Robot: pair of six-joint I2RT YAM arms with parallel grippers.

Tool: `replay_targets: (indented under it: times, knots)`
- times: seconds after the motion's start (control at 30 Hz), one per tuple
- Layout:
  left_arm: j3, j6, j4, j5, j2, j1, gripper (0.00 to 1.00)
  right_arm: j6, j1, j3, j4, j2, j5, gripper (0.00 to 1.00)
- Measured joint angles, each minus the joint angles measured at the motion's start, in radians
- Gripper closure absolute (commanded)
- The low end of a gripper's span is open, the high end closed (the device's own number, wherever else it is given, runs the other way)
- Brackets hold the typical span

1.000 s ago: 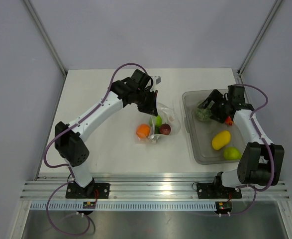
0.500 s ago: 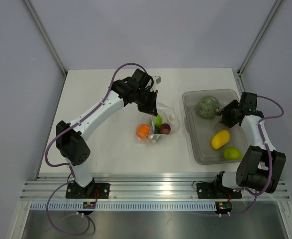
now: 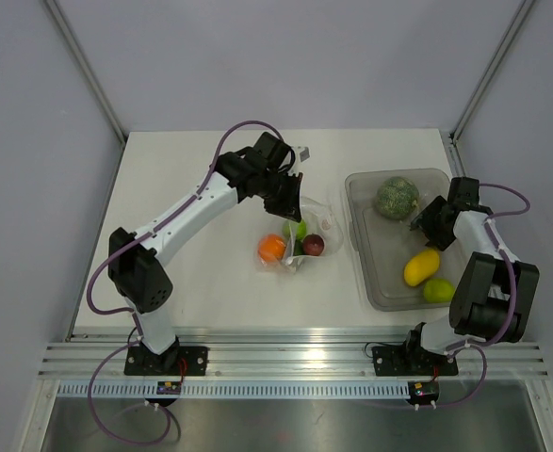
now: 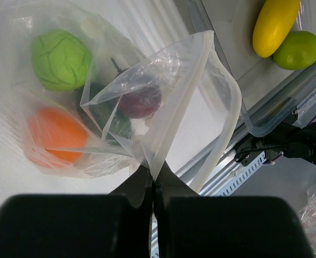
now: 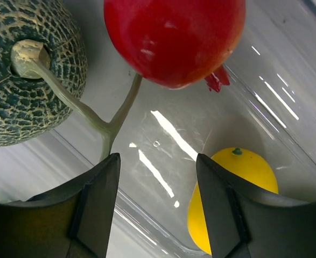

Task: Place the food in the zip-top bag and seal the zipper
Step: Pick up the fake fruit from the bin.

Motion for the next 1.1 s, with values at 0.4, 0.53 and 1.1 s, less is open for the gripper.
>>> replay_targets:
  times: [0.4, 0.53, 1.1]
  knots:
    - [0.000, 0.000, 0.000, -0.001, 0.000, -0.007, 1.00, -0.015, 0.000, 0.000, 0.047, 0.007, -0.051, 0.46]
    - [0.000, -0.001, 0.001, -0.001, 0.000, -0.010, 1.00, -0.038, 0.006, 0.000, 0.044, -0.034, -0.060, 0.42]
    - [-0.019, -0.002, 0.010, -0.001, -0.002, -0.020, 1.00, -0.081, 0.181, 0.124, -0.031, 0.103, 0.036, 0.37]
